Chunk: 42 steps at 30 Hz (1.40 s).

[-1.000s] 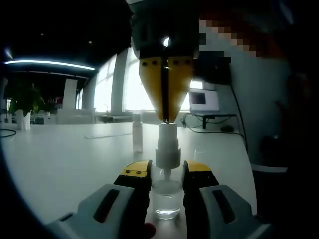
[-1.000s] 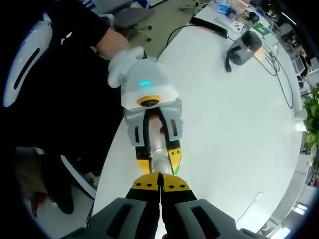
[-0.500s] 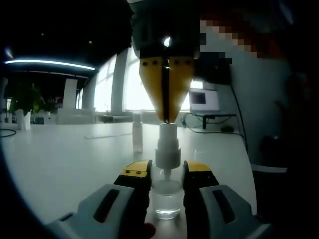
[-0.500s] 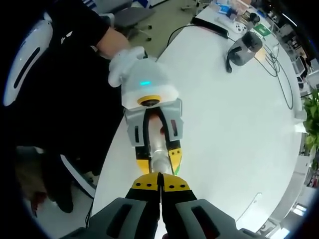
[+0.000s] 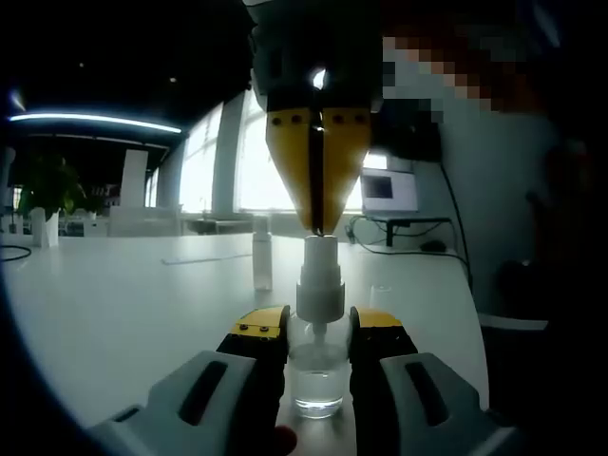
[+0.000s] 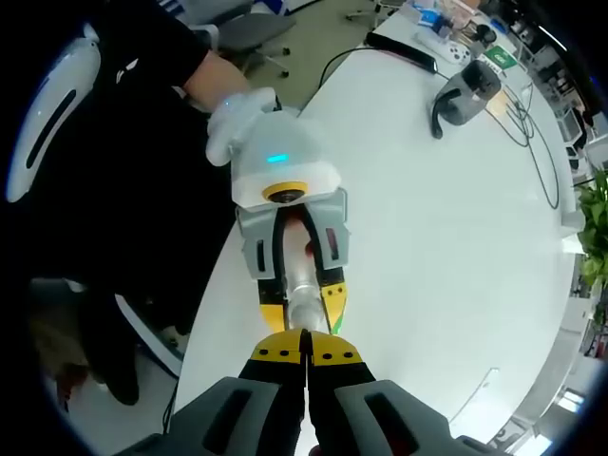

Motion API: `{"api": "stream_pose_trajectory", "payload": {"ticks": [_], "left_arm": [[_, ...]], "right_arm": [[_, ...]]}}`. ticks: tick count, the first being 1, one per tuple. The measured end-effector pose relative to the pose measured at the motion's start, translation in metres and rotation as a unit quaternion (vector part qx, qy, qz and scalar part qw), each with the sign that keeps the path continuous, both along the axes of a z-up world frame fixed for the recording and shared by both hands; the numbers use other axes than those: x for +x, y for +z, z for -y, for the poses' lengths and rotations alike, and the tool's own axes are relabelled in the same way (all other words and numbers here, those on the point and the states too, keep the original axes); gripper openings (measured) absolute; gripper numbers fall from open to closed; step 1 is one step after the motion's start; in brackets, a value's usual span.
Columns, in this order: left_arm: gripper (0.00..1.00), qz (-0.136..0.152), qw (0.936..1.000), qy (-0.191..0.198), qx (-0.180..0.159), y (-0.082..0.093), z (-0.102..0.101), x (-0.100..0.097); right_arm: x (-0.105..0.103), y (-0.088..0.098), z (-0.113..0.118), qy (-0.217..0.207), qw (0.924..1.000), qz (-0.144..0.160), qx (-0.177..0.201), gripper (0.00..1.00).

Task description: Clamp pump bottle remove cover press pump head put on cover

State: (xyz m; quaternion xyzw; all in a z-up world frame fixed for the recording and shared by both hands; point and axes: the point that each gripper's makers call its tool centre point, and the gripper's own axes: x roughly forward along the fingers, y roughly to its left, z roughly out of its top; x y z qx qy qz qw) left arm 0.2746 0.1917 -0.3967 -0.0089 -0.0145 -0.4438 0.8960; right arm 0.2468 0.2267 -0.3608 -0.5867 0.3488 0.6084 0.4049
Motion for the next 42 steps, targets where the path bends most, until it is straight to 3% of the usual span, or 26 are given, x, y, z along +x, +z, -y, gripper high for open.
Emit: {"api": "stream_pose_trajectory", "payload": {"ticks": [19,25,32,42], "left_arm": [[0.16,-0.002,1.0000,0.001,-0.001,-0.0001,0.0000,0.0003],[0.16,-0.002,1.0000,0.000,-0.001,0.0003,0.0007,-0.0003],[0.16,0.000,1.0000,0.000,0.000,-0.0001,0.0002,0.0005],[0.16,0.000,1.0000,0.000,0.000,0.0000,0.0005,0.0002]], "right_arm": [[0.0005,-0.0030,0.0001,-0.001,1.0000,0.000,-0.004,0.00],[0.0013,-0.0067,0.0010,-0.021,0.9998,-0.003,0.005,0.00],[0.0022,0.0002,0.0012,-0.016,0.9997,-0.006,0.019,0.00],[0.0013,0.0001,0.0005,-0.004,0.9999,-0.005,0.011,0.00]]}}
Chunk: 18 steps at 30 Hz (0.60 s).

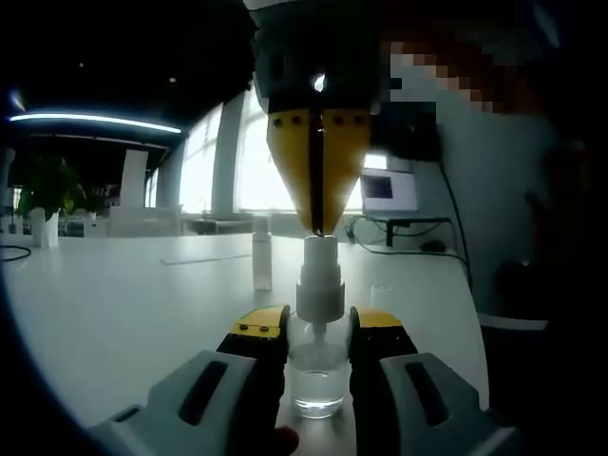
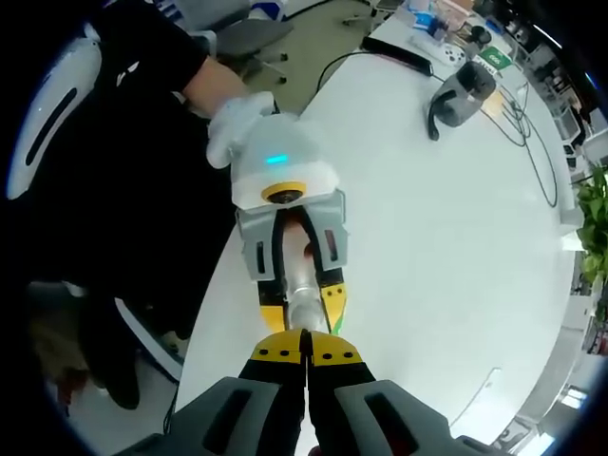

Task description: Clamp pump bottle remove cover press pump head put on cover

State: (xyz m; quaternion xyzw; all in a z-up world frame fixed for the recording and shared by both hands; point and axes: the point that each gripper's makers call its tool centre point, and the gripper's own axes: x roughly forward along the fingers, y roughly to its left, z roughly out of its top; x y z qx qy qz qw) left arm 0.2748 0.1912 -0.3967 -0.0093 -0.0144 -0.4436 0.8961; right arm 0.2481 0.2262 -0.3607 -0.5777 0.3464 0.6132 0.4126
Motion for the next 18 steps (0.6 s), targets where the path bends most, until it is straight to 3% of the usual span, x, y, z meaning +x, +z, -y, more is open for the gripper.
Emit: {"api": "stream_pose_trajectory", "payload": {"ticks": [18], "left_arm": [[0.16,0.000,1.0000,0.000,0.000,-0.0006,-0.0009,0.0009]], "right_arm": [[-0.0013,-0.0003,0.0003,0.004,1.0000,0.004,-0.008,0.00]]}}
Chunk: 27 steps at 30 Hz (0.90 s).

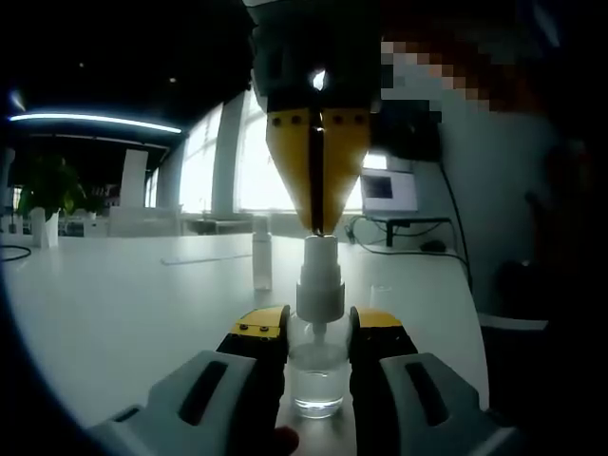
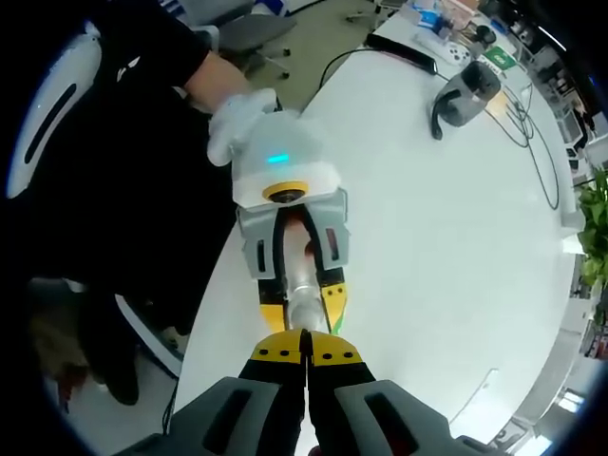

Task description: Clamp pump bottle remove cover press pump head put on cover

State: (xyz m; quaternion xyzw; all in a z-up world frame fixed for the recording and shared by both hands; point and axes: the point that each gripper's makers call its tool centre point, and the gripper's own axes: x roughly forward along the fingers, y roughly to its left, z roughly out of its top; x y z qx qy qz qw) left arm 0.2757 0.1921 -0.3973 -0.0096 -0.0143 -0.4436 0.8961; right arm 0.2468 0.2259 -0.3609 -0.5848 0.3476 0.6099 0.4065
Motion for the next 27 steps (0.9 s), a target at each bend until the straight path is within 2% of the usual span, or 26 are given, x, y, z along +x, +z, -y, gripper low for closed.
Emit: {"api": "stream_pose_trajectory", "payload": {"ticks": [27], "left_arm": [[0.16,0.000,1.0000,0.000,0.000,0.0005,0.0011,-0.0011]], "right_arm": [[-0.0001,0.0002,0.0000,0.004,1.0000,0.006,-0.005,0.00]]}}
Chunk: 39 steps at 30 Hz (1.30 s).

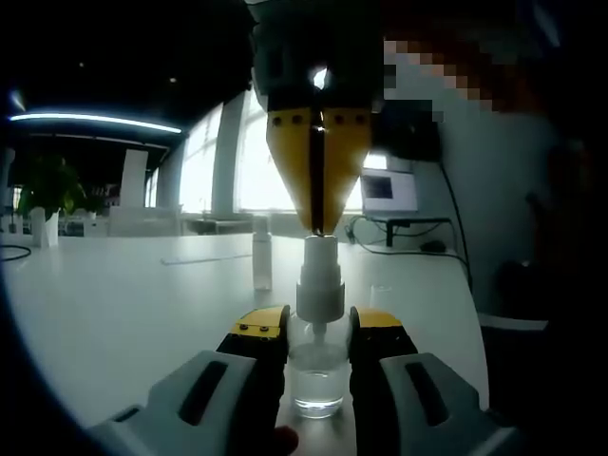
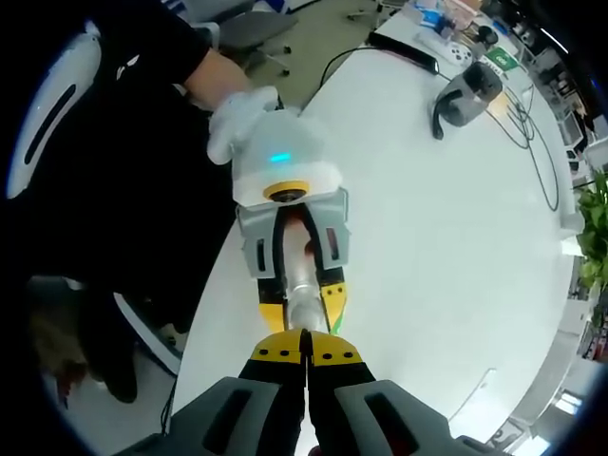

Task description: Clamp pump bottle remove cover press pump head put on cover

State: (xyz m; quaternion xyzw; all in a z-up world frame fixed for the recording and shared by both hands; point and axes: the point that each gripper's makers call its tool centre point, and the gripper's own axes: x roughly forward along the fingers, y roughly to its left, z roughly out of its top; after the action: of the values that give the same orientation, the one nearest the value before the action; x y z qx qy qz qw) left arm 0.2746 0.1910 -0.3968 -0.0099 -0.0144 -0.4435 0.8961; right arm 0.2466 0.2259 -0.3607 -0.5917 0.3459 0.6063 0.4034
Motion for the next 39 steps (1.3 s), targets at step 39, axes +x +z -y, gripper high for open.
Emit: {"api": "stream_pose_trajectory", "payload": {"ticks": [39], "left_arm": [[0.16,0.001,1.0000,0.000,0.000,0.0005,-0.0006,-0.0001]], "right_arm": [[0.0011,-0.0008,-0.0005,-0.002,0.9999,-0.009,-0.005,0.00]]}}
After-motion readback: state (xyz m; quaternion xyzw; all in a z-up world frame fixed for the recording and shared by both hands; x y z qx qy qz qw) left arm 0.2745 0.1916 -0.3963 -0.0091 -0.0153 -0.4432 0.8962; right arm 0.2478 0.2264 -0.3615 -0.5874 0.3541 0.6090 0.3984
